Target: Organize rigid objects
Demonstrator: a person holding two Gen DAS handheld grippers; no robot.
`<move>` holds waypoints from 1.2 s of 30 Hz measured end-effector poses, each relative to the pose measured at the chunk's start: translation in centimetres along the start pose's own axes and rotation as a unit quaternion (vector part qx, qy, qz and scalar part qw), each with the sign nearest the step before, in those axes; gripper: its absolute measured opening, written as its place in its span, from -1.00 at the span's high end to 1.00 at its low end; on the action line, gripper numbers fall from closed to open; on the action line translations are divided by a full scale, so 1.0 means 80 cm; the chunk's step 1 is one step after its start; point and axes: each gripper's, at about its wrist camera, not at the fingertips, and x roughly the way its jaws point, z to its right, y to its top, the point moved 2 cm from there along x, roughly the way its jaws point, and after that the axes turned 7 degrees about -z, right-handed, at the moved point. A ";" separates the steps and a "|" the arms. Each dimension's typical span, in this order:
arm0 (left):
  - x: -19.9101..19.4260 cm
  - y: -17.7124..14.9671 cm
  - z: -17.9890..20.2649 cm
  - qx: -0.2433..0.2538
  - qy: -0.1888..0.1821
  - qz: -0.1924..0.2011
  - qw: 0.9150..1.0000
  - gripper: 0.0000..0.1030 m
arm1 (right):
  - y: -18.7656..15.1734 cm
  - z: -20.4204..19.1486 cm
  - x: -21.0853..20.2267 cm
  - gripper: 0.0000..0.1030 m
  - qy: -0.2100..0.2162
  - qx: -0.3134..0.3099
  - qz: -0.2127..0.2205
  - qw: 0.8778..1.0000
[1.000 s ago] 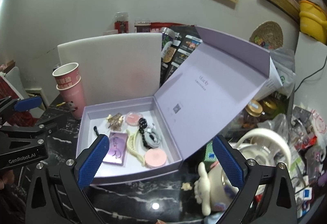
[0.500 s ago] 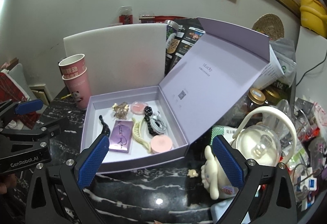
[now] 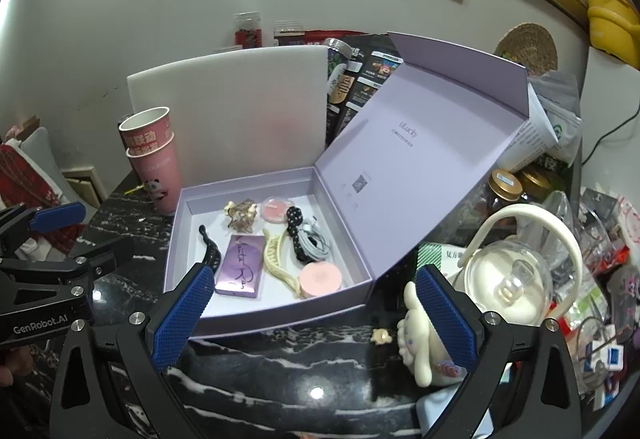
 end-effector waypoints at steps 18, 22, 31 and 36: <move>-0.011 0.001 0.002 0.010 0.001 0.006 1.000 -0.51 | -0.001 -0.005 -0.007 -0.99 0.001 -0.013 0.003 1.000; -0.011 0.000 0.002 0.012 0.000 0.007 1.000 -0.51 | -0.002 -0.005 -0.010 -0.99 -0.001 -0.011 0.005 1.000; -0.012 -0.001 0.005 0.014 0.001 0.006 1.000 -0.51 | -0.003 -0.005 -0.012 -0.99 -0.003 -0.014 0.006 1.000; -0.013 -0.002 0.006 0.017 -0.002 0.006 1.000 -0.51 | -0.003 -0.004 -0.012 -0.99 -0.003 -0.014 0.006 1.000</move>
